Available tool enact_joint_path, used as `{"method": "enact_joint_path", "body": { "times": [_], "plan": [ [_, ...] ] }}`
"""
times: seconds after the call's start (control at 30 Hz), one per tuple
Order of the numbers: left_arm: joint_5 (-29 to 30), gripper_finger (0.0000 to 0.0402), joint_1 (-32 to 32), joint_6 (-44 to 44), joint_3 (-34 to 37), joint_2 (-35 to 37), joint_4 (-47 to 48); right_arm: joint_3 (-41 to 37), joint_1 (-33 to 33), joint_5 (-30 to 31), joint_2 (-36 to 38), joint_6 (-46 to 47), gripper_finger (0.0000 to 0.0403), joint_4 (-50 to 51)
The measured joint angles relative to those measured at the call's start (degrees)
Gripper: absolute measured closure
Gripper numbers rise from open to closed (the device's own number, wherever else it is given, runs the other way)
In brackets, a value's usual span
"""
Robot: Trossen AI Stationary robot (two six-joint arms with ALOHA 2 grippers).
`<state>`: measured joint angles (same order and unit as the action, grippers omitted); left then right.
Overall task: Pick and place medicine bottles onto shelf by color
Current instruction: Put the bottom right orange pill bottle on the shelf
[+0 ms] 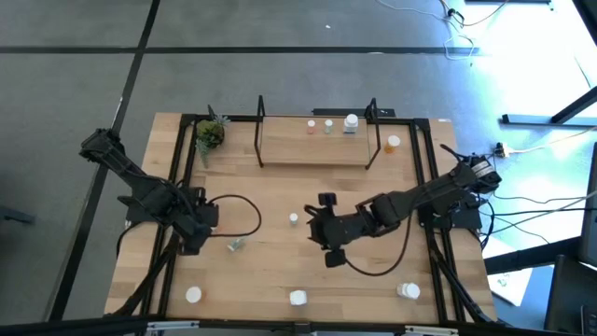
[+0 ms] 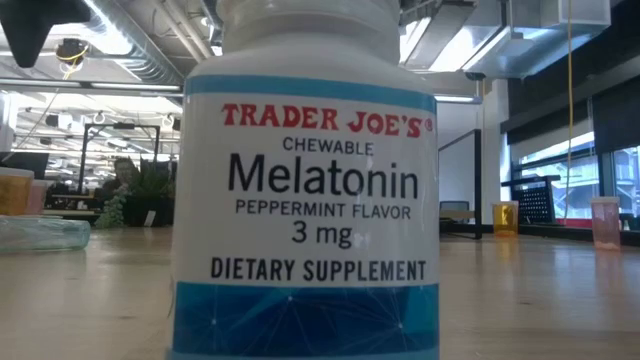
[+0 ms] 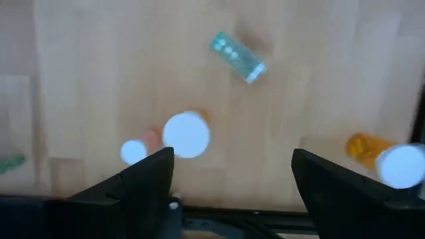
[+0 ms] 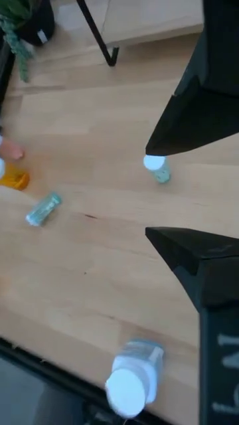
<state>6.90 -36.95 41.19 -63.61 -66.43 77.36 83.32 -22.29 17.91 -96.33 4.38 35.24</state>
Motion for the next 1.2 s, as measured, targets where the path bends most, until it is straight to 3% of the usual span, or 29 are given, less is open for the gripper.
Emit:
{"method": "enact_joint_path", "body": {
  "times": [0.3,0.9,1.2],
  "plan": [
    [0.9,0.0103,0.0,1.7,0.6,-0.3,-6.1,-1.1,3.1,0.7,0.0,-1.9,0.0215,-3.1],
    [-0.5,0.0103,3.9,1.7,16.1,-0.7,-11.5,-1.1,3.9,1.1,0.0,-4.7,0.0215,-4.2],
    [-0.5,0.0103,6.3,-0.9,20.1,-0.7,-13.8,-1.1,3.9,1.0,0.0,-4.7,0.0215,-4.2]
  ]
}}
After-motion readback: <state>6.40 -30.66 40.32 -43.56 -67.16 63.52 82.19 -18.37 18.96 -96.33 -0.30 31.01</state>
